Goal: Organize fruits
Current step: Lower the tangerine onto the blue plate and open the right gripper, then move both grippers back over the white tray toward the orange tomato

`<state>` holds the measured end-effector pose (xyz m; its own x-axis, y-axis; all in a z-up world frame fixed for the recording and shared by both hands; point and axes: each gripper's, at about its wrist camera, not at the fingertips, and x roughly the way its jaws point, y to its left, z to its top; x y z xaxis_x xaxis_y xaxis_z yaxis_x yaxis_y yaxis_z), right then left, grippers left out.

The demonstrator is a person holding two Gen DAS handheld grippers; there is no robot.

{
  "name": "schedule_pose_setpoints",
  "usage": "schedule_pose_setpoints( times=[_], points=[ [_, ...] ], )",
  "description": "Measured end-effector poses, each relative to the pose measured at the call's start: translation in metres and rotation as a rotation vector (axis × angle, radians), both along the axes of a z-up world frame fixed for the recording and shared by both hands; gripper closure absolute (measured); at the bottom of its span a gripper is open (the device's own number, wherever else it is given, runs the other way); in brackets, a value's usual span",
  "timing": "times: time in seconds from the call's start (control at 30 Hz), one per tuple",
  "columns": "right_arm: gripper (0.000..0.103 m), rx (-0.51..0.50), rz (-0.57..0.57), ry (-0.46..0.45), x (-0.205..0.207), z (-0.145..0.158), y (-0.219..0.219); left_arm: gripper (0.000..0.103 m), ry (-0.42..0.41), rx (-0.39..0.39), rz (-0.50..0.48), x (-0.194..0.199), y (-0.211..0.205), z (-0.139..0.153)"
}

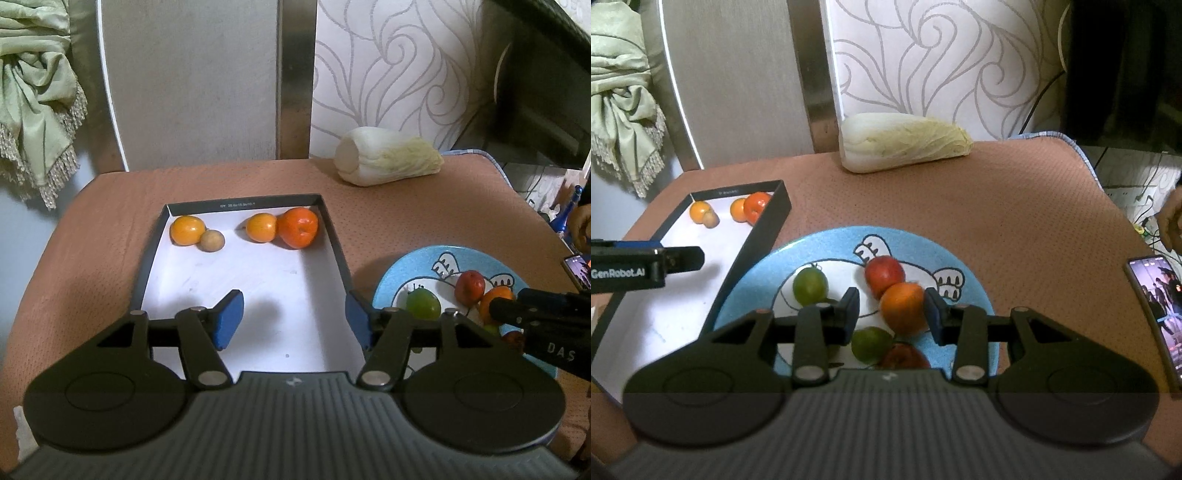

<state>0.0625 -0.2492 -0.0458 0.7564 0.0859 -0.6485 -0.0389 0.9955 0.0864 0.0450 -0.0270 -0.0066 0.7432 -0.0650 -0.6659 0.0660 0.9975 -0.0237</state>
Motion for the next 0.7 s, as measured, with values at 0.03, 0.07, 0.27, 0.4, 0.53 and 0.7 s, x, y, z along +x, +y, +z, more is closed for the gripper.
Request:
schedule_pose_setpoints(
  times=[0.03, 0.07, 0.27, 0.4, 0.53, 0.7],
  points=[
    [0.061, -0.003, -0.001, 0.001, -0.001, 0.000, 0.001, 0.036, 0.000, 0.000, 0.001, 0.000, 0.000, 0.000],
    [0.061, -0.005, -0.002, 0.001, -0.001, 0.000, 0.001, 0.035, -0.001, 0.000, 0.002, 0.000, 0.001, -0.001],
    [0.061, -0.012, -0.004, -0.012, -0.003, 0.003, 0.005, 0.031, 0.006, 0.011, 0.020, 0.002, 0.007, -0.003],
    [0.061, -0.018, 0.028, -0.047, -0.004, 0.013, 0.015, 0.031, 0.003, 0.016, 0.035, 0.002, 0.013, -0.004],
    [0.061, -0.009, 0.076, -0.063, -0.001, 0.020, 0.029, 0.031, 0.007, 0.028, 0.049, 0.003, 0.019, -0.004],
    [0.061, -0.001, 0.114, -0.067, 0.006, 0.022, 0.042, 0.031, 0.018, 0.037, 0.067, 0.005, 0.028, -0.006]
  ],
)
